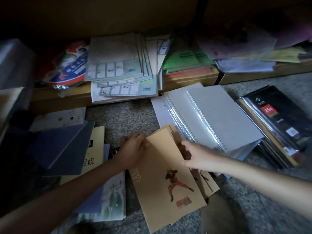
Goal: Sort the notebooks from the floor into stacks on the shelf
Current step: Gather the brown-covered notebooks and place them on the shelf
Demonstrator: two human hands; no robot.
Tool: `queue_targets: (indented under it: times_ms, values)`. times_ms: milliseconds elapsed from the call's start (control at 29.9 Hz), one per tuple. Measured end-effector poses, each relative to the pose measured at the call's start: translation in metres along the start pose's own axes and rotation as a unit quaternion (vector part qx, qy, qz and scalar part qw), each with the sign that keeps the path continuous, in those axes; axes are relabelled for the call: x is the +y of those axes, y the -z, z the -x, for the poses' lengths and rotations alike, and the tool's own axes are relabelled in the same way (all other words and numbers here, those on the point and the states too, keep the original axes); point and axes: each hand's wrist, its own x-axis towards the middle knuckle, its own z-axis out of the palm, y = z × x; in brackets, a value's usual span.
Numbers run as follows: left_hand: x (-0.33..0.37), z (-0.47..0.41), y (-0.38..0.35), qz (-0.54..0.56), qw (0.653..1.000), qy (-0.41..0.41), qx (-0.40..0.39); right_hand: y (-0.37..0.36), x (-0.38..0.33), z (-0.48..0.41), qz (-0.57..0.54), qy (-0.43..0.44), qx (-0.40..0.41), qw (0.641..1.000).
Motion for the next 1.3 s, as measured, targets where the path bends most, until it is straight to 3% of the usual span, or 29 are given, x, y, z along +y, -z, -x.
queue_targets:
  times_ms: [100,234,301,401,635,769,870,970,1070,1171,1237,1304]
  values:
    - [0.011,-0.002,0.012,0.159,0.987,-0.015,0.038,0.003,0.005,0.003,-0.063,0.036,0.019,0.997]
    - [0.029,-0.016,0.045,0.233,0.969,-0.027,0.081,0.014,0.011,0.006,-0.131,0.093,0.06,0.985]
    - [0.041,-0.025,0.071,0.274,0.957,-0.043,0.088,0.024,0.013,0.009,-0.191,0.126,0.033,0.973]
    - [0.052,-0.037,0.108,0.274,0.951,-0.065,0.131,0.045,0.009,0.018,-0.255,0.155,-0.032,0.954]
    - [0.072,-0.057,0.173,0.21,0.941,-0.102,0.247,0.088,-0.006,0.031,-0.285,0.192,-0.009,0.939]
    - [0.09,-0.064,0.203,0.118,0.917,-0.14,0.353,0.107,-0.027,0.036,-0.298,0.23,0.169,0.911]
    - [0.107,-0.069,0.23,0.135,0.903,-0.12,0.391,0.122,-0.041,0.039,-0.294,0.276,0.295,0.866]
    - [0.121,-0.081,0.255,0.137,0.92,0.002,0.367,0.142,-0.051,0.035,-0.328,0.301,0.392,0.805]
    - [0.126,-0.085,0.273,0.299,0.919,0.104,0.236,0.169,-0.07,0.032,-0.399,0.317,0.43,0.745]
    - [0.124,-0.078,0.281,0.401,0.908,0.083,0.091,0.193,-0.098,0.028,-0.463,0.336,0.398,0.717]
    - [0.122,-0.069,0.284,0.434,0.894,0.07,0.087,0.202,-0.12,0.024,-0.494,0.341,0.369,0.71]
    - [0.116,-0.062,0.288,0.467,0.872,0.058,0.131,0.208,-0.143,0.02,-0.518,0.341,0.335,0.71]
